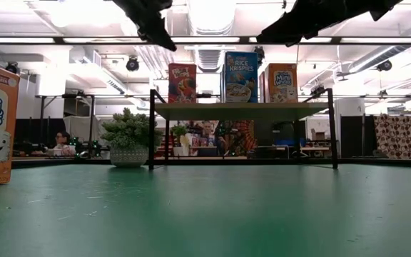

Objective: Stack cereal on shelf
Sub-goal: Put the top red cereal box on the shelf aligned with the other red cereal box

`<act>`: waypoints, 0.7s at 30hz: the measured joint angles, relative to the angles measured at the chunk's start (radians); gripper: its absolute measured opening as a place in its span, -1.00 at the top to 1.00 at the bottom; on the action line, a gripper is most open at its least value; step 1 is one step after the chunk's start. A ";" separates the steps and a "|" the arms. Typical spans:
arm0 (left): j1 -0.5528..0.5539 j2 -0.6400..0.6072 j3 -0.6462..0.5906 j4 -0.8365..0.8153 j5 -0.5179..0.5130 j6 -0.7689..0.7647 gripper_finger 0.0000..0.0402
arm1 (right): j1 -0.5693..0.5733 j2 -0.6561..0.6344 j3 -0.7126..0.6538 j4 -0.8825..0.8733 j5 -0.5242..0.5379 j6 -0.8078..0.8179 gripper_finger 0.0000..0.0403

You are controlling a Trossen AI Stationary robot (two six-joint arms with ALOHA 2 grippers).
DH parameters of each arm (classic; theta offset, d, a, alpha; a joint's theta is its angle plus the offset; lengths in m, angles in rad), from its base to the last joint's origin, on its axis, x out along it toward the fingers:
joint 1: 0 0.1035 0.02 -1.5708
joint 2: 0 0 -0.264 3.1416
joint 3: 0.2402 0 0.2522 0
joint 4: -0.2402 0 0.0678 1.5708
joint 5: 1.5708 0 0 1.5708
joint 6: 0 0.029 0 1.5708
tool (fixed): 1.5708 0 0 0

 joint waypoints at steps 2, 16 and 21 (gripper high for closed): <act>-0.009 0.004 -0.001 0.020 0.000 -0.001 0.87 | 0.000 0.000 0.000 0.000 0.000 -0.003 0.08; -0.008 0.034 -0.005 -0.010 -0.045 0.054 0.87 | 0.000 0.000 0.000 -0.003 0.000 -0.004 0.08; -0.008 0.034 -0.005 -0.027 -0.087 0.088 0.87 | 0.000 0.000 0.000 -0.003 0.000 -0.004 0.08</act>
